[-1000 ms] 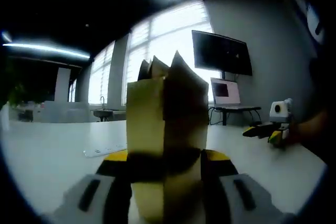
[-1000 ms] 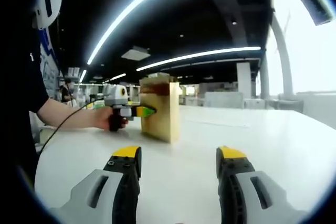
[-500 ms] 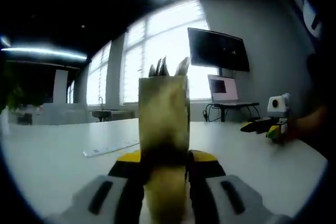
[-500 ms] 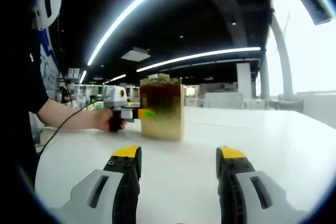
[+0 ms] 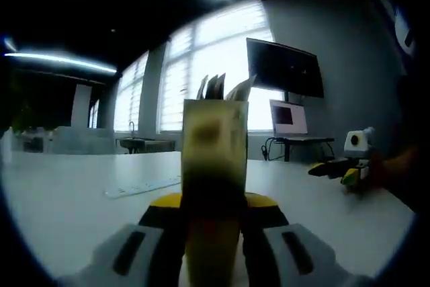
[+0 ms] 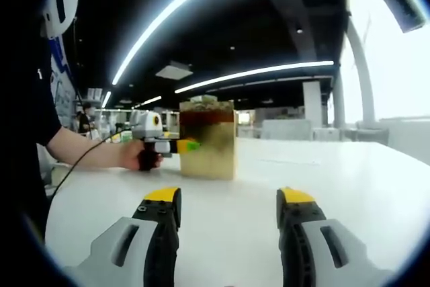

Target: Extract single mask from mask box in order stack masks on table

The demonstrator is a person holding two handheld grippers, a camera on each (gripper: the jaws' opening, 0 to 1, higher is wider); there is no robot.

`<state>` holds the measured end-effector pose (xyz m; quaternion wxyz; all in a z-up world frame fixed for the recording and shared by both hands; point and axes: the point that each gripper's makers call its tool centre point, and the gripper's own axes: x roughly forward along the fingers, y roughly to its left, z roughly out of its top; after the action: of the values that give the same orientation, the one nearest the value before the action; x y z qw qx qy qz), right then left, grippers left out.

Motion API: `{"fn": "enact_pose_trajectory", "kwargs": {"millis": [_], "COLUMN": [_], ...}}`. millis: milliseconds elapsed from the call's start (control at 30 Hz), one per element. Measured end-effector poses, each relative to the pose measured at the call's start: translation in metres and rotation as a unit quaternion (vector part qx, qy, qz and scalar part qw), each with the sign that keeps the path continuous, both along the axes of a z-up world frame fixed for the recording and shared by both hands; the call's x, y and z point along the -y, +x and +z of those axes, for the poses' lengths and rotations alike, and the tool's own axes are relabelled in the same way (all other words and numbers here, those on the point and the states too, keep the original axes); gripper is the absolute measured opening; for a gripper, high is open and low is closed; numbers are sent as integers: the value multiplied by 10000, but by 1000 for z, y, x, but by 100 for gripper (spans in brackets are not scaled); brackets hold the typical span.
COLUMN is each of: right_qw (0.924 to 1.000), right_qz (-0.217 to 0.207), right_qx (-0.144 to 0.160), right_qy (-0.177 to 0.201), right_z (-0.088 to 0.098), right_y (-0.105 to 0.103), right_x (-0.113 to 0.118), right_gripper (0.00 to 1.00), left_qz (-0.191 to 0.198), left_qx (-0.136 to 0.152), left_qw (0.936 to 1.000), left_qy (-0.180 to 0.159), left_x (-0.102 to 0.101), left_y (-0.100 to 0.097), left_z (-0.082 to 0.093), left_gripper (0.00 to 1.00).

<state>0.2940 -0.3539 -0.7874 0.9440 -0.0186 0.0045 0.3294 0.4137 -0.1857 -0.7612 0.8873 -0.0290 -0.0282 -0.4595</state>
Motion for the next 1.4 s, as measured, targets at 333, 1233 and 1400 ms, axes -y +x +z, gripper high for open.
{"fn": "enact_pose_trajectory", "kwargs": {"millis": [333, 1233, 1400], "right_qw": [10000, 10000, 10000], "right_qz": [2, 5, 26], "right_qx": [-8, -14, -18], "right_qy": [-12, -37, -66], "right_z": [0, -1, -2], "right_y": [0, 0, 0], "right_x": [0, 0, -1], "right_gripper": [53, 53, 52], "left_qz": [11, 228, 159], "left_qx": [103, 138, 142], "left_qw": [9999, 9996, 9998], "left_qy": [-21, 10, 14], "left_x": [2, -4, -7], "left_y": [2, -7, -24], "left_z": [3, 3, 4], "left_gripper": [32, 29, 28]}}
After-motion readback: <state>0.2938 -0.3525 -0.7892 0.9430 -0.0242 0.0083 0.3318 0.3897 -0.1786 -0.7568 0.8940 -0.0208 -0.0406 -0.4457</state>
